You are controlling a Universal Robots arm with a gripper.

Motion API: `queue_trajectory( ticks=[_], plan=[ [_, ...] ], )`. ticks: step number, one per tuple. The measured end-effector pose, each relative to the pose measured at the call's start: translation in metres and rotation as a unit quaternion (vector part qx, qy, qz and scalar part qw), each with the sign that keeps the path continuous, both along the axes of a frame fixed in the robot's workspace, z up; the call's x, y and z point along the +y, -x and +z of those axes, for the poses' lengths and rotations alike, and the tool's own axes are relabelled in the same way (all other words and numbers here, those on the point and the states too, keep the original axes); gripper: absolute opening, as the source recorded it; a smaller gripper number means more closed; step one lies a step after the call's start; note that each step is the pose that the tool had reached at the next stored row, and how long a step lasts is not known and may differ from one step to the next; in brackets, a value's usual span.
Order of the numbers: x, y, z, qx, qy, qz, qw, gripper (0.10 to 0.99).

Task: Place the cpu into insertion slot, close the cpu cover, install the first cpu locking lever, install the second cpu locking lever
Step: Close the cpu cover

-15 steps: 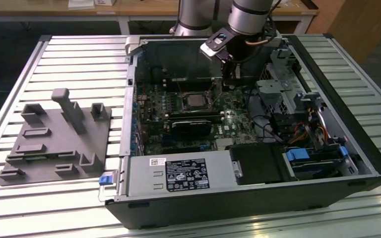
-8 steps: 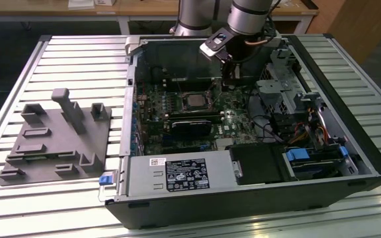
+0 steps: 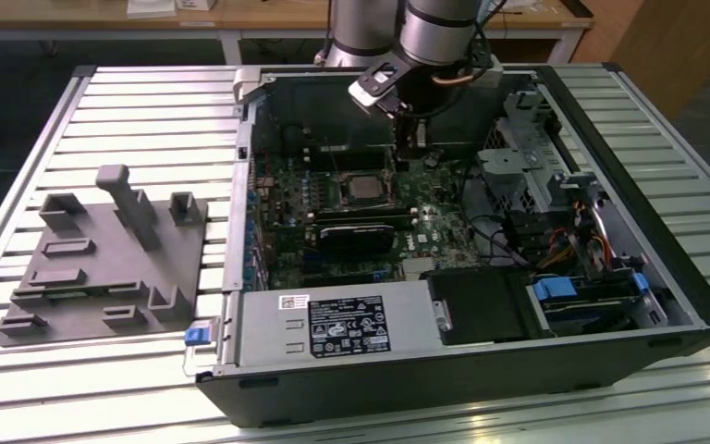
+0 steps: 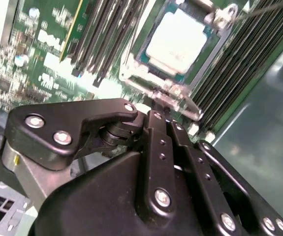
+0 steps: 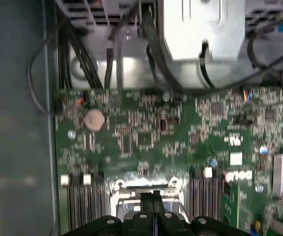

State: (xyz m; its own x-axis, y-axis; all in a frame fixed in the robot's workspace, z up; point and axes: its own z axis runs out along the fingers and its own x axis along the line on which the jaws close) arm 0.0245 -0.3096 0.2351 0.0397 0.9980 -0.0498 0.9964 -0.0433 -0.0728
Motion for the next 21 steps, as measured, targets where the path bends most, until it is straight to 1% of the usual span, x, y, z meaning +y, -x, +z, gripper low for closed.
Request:
queue_trajectory(
  ticks=[2,5,6,11,13,14,16,21],
  plan=[
    [0.0,0.0052,0.0001,-0.0025,0.0001,0.0,1.0,0.106],
    [0.0,0.0086,0.0,-0.0057,0.0,0.0,1.0,0.106],
    [0.0,0.0097,0.0,-0.008,0.0,0.0,1.0,0.106],
    [-0.0003,0.017,-0.0018,-0.0249,-0.0005,0.001,0.9997,0.106],
    [-0.0003,0.0208,-0.003,-0.0306,-0.0011,0.001,0.9995,0.106],
    [-0.0004,0.0228,-0.0036,-0.0328,-0.0016,0.001,0.9995,0.106],
    [-0.0004,0.0272,-0.005,-0.0362,-0.0034,0.002,0.9993,0.106],
    [-0.0006,0.0364,-0.0085,-0.0412,-0.0114,0.003,0.9991,0.106]
  ],
)
